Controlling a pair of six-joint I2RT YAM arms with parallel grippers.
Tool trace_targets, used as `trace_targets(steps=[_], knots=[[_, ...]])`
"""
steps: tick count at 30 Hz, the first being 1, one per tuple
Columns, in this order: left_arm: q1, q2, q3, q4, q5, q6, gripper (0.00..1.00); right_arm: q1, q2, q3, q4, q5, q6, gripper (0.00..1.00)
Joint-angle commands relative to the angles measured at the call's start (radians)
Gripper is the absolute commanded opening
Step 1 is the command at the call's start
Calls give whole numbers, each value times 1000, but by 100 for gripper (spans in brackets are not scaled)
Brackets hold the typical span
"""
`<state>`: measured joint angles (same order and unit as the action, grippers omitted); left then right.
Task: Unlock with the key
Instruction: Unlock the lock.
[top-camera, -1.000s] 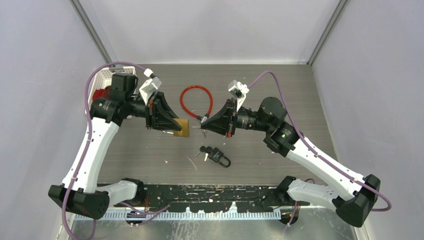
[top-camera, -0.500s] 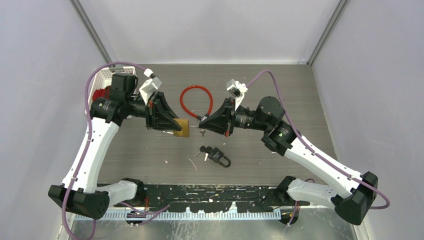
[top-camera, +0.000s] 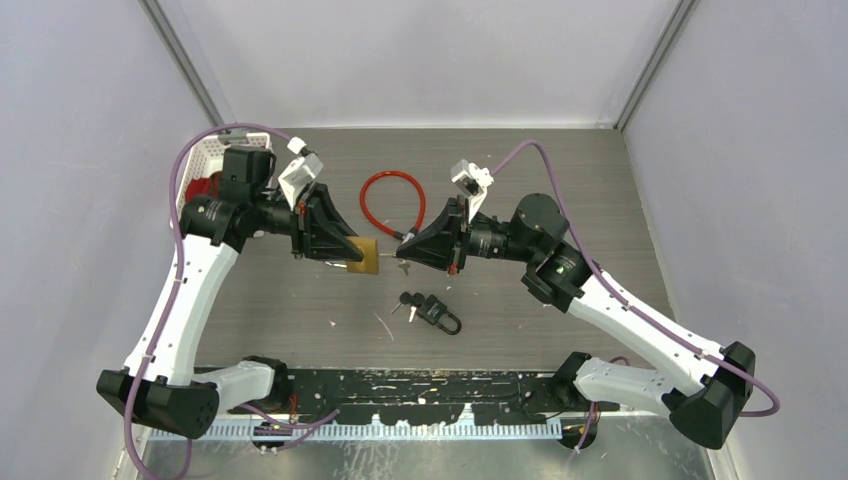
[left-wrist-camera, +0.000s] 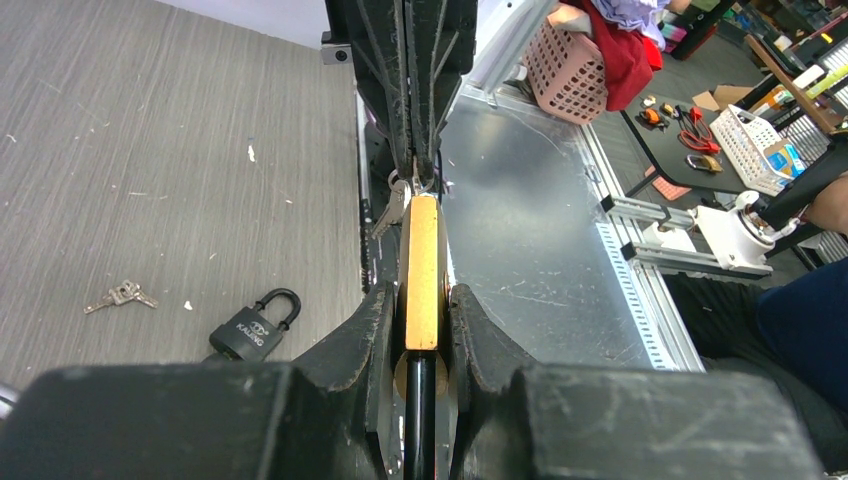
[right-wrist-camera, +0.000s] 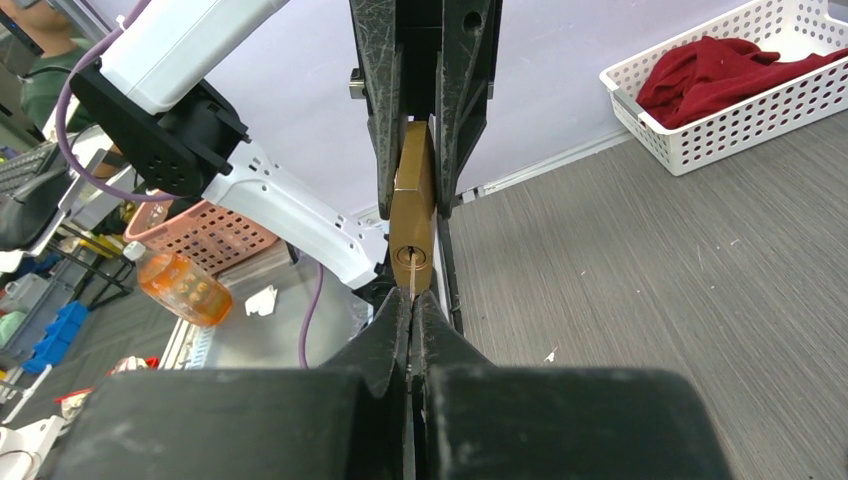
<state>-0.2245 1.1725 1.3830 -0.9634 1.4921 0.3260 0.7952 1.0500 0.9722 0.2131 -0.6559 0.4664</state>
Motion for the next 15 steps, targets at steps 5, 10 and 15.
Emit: trace_targets(steps=[5, 10, 15], knots=[[8, -11, 44, 9, 209, 2, 0, 8, -6, 0, 63, -11, -5, 1], [9, -11, 45, 9, 209, 2, 0, 10, -2, 2, 66, -14, -4, 1], [12, -12, 45, 8, 209, 4, 0, 12, 2, 4, 72, -20, 0, 1]])
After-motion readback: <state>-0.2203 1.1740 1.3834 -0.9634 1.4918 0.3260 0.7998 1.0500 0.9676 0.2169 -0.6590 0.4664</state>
